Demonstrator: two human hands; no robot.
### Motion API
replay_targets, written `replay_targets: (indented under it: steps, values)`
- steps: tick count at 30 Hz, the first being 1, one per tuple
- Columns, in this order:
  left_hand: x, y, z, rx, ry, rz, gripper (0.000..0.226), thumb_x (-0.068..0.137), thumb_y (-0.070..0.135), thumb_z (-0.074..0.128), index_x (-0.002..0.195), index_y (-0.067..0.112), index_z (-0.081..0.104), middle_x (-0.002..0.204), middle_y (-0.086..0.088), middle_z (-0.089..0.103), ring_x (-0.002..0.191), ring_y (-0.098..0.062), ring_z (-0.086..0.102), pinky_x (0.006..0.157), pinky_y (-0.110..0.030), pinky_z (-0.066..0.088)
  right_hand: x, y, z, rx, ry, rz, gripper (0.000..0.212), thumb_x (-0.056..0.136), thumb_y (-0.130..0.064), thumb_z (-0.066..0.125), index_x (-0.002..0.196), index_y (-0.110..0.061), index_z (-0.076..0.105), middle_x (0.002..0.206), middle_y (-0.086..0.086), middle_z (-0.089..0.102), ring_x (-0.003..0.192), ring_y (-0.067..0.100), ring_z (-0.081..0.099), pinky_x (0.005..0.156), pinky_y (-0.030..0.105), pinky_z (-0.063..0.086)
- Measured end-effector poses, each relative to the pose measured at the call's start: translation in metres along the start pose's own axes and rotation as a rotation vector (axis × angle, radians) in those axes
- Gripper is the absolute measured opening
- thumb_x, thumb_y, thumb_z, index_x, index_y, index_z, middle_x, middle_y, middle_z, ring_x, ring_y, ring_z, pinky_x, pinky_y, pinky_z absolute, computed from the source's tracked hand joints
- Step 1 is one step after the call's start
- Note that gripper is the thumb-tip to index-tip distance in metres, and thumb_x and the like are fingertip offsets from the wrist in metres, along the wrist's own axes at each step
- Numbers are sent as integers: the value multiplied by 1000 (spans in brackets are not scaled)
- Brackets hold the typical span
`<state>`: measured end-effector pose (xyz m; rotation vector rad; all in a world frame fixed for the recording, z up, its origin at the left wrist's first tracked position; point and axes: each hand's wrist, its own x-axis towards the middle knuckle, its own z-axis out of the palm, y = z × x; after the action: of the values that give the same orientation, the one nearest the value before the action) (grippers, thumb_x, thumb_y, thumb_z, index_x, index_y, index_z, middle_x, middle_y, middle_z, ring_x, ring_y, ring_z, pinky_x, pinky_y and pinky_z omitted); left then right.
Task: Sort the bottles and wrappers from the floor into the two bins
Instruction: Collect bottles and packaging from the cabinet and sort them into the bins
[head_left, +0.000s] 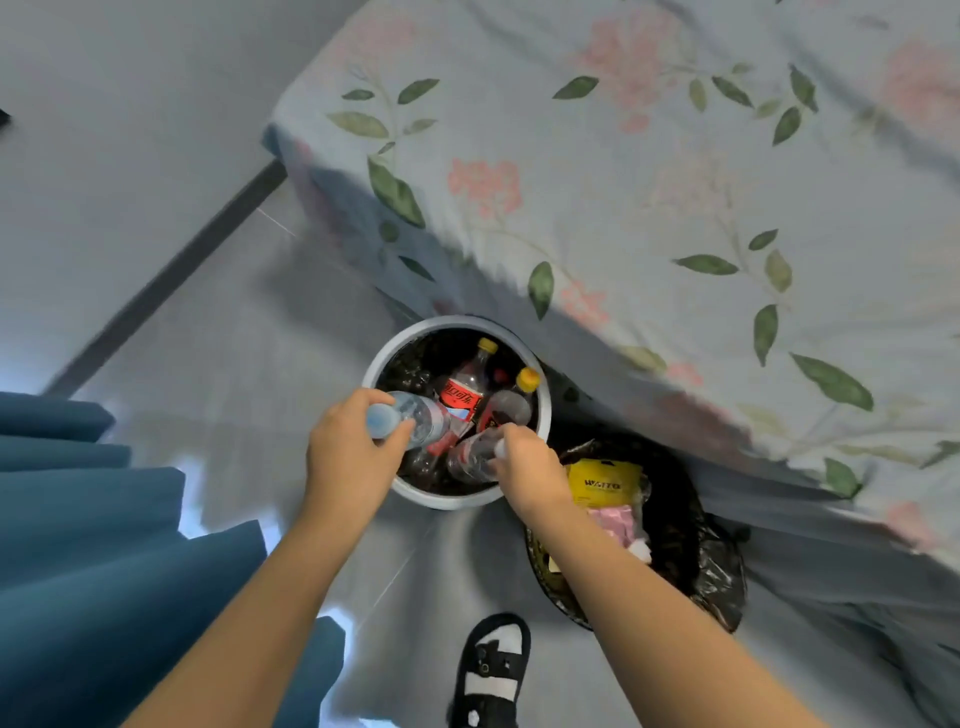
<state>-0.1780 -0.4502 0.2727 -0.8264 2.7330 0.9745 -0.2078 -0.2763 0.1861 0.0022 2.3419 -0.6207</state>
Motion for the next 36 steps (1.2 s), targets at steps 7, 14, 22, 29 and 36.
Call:
replay_targets:
  steps: [7,14,22,29,36]
  values:
    - [33,-2,11,70,-48,45,23,78,23,72,98,16,65,95,-6,68,90,-26,60,76,-27,41,13,27,6,-2,-45,-8,46,91,-28,57,133,-13,44,128,13,55,118,33,53,95,40,45]
    - [46,-11,47,318,-297,49,35,80,23,72,113,14,62,110,-14,67,102,-34,60,83,-36,45,1,45,-9,44,41,1,44,94,-38,49,126,-7,49,122,14,56,113,29,55,93,37,45]
    - [34,-22,59,522,-389,-22,43,89,28,56,130,18,51,125,-17,55,110,-39,56,89,-44,47,-16,84,-35,110,80,55,38,95,-32,48,124,-8,53,123,11,59,114,25,55,95,36,46]
    - [-20,62,55,572,-336,374,29,92,32,51,113,17,62,113,-8,60,100,-29,60,76,-41,51,-68,111,-52,179,173,28,28,95,-30,45,103,-12,64,105,7,66,98,24,61,83,34,49]
    - [-102,175,112,738,-518,744,33,94,37,44,121,23,57,119,-1,59,111,-21,56,84,-36,50,-148,196,-94,76,317,66,26,92,-29,44,105,-15,60,107,7,61,103,27,54,75,37,48]
